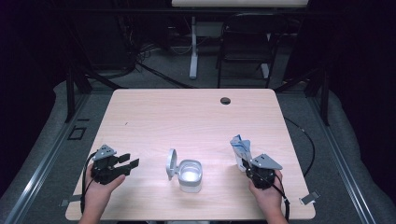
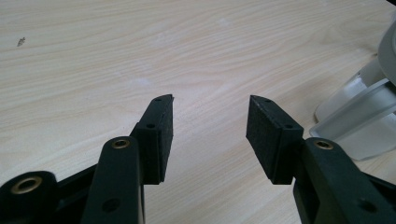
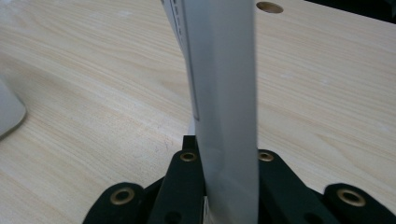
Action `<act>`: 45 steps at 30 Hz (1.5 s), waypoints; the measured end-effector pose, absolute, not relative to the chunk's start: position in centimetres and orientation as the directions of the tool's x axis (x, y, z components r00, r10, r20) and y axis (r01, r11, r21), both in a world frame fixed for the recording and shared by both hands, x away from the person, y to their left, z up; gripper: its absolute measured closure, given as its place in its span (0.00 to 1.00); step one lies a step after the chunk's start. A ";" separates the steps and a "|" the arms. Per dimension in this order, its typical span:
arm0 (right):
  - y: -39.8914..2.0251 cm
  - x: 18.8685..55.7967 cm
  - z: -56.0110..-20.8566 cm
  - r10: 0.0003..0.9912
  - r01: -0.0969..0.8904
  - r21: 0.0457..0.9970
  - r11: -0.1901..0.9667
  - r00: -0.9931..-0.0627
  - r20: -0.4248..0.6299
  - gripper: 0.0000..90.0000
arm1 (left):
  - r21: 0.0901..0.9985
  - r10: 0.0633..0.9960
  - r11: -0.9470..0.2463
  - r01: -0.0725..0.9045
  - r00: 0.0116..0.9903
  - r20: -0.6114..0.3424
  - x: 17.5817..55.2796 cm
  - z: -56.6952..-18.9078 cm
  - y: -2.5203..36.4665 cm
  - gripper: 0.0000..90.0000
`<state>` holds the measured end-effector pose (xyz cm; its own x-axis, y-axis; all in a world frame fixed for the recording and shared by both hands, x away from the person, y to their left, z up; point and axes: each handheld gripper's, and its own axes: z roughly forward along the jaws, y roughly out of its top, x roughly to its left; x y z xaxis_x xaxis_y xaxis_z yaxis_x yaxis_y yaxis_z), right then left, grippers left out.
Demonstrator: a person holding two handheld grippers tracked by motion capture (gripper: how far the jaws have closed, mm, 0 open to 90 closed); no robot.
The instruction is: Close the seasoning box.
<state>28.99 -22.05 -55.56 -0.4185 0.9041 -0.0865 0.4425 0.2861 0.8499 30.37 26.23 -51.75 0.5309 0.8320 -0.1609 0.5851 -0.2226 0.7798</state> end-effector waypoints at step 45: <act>-22.8 28.4 -56.0 0.895 0.456 0.837 0.301 -0.439 -0.083 0.79 | 0.786 0.828 -0.225 0.576 0.538 -0.157 30.2 -51.4 26.0 0.57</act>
<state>28.42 -22.76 -56.02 -0.4391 0.8946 -0.0830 0.4560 0.3015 0.8374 30.22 25.97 -51.44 0.5381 0.8281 -0.1574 0.5758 -0.2248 0.7861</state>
